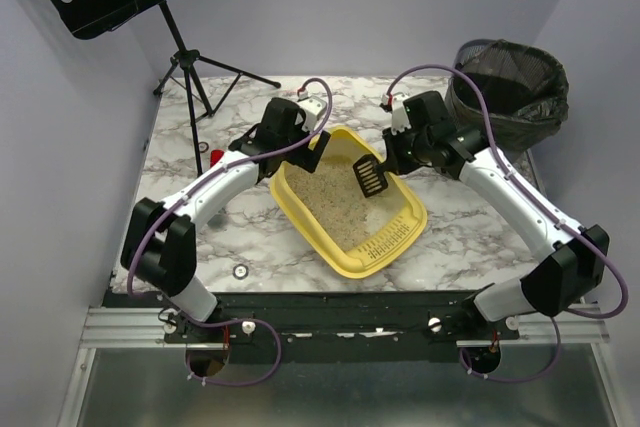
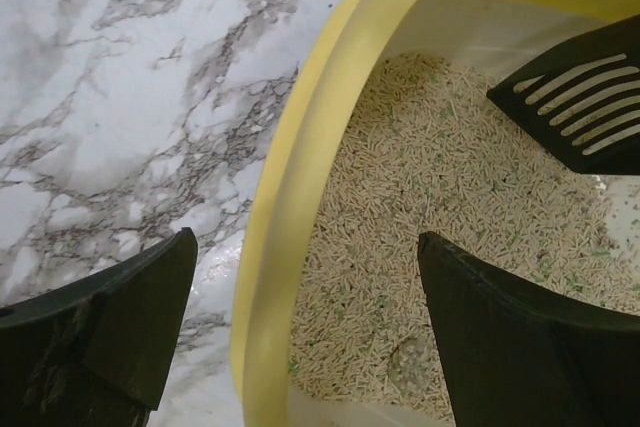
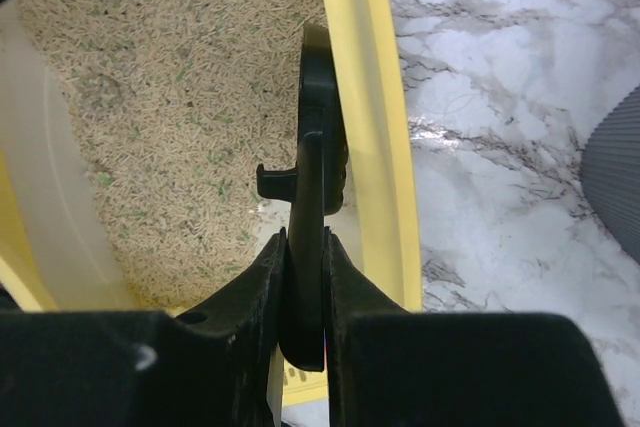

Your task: Clean the litter box

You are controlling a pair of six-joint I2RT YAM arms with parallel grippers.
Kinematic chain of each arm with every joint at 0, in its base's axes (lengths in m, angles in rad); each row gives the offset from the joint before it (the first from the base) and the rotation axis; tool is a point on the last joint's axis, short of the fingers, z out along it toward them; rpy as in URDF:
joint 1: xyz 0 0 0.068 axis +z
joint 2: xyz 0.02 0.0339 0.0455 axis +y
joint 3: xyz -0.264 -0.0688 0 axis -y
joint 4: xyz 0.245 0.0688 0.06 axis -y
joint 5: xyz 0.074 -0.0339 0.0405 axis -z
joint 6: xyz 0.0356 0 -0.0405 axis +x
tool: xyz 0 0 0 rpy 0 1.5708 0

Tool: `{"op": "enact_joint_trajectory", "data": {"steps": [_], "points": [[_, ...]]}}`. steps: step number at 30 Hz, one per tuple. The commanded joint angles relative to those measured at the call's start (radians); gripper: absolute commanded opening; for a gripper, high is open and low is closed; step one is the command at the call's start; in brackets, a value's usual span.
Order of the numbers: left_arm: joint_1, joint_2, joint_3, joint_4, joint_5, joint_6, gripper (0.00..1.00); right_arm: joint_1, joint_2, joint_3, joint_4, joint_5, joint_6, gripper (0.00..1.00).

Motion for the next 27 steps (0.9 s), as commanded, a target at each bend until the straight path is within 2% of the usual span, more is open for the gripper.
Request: {"op": "enact_joint_trajectory", "data": {"steps": [1,3,7,9,10,13,19,22,27], "points": [[0.007,0.079,0.046,-0.082,0.089,0.021,0.99,-0.006,-0.048,-0.039,0.025,-0.102,0.093,0.00],[0.005,0.113,0.037,-0.097,0.055,-0.016,0.96,-0.001,-0.094,-0.076,0.005,-0.128,0.162,0.01],[0.004,0.134,0.024,-0.116,0.018,-0.069,0.83,0.003,-0.217,-0.188,0.069,-0.165,0.264,0.00],[0.002,0.136,0.012,-0.117,-0.015,-0.083,0.81,0.003,-0.257,-0.235,0.077,-0.170,0.310,0.01],[-0.001,0.137,0.010,-0.130,-0.046,-0.098,0.74,0.005,-0.292,-0.249,0.080,-0.176,0.320,0.01],[-0.016,0.134,-0.009,-0.154,-0.086,-0.132,0.62,0.006,-0.341,-0.300,0.089,-0.200,0.354,0.01],[-0.102,0.096,-0.046,-0.232,-0.285,-0.203,0.49,0.006,-0.375,-0.323,0.020,-0.172,0.388,0.01],[-0.144,0.084,-0.049,-0.294,-0.380,-0.279,0.47,0.006,-0.369,-0.309,-0.052,-0.158,0.402,0.01],[-0.170,0.076,-0.069,-0.349,-0.439,-0.384,0.39,0.006,-0.367,-0.285,-0.148,-0.139,0.439,0.01]]}}
